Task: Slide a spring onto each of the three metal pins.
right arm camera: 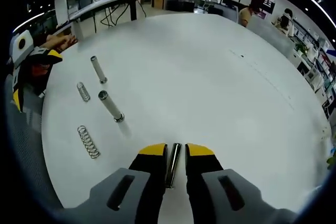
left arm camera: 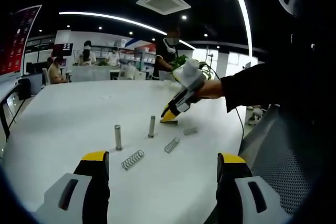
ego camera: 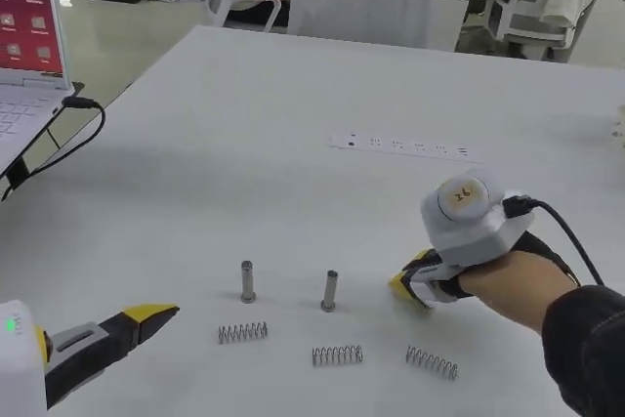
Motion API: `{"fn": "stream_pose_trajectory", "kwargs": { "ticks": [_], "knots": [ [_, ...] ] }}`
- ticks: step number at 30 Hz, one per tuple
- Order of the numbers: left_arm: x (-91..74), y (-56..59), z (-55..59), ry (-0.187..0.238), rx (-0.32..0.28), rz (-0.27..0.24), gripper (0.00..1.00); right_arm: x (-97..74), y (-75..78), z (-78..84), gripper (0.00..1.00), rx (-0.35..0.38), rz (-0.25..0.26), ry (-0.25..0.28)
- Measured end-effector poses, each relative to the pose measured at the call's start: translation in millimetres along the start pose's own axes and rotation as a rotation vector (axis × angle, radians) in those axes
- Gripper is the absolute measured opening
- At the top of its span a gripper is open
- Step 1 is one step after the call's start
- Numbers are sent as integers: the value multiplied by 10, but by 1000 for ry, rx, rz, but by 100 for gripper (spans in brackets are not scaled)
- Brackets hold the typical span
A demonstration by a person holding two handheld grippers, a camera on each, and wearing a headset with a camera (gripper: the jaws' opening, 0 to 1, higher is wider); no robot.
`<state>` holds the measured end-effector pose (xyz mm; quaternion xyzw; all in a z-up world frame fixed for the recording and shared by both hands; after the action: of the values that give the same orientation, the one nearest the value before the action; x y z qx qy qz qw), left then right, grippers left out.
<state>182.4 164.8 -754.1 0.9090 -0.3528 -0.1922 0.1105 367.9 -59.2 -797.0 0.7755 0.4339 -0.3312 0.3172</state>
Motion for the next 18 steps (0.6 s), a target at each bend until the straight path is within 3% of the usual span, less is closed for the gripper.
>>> {"fn": "stream_pose_trajectory", "kwargs": {
  "ticks": [18],
  "knots": [
    [-4, -15, -3, 6, -7, -7, 81, 72, 1, 59, 7, 67, -33, -45]
  ]
}}
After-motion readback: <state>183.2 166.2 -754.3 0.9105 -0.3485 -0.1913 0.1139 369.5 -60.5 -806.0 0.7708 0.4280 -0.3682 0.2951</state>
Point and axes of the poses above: the centre of the closed fingertips' face, and the gripper's own axes: x roughly forward along the fingers, y roughly to its right, z roughly out of its underside, the point moved 6 cm from there along -x, roughly backward along the fingers, and after that the axes turned 12 degrees about -x, right-handed, at the moved point
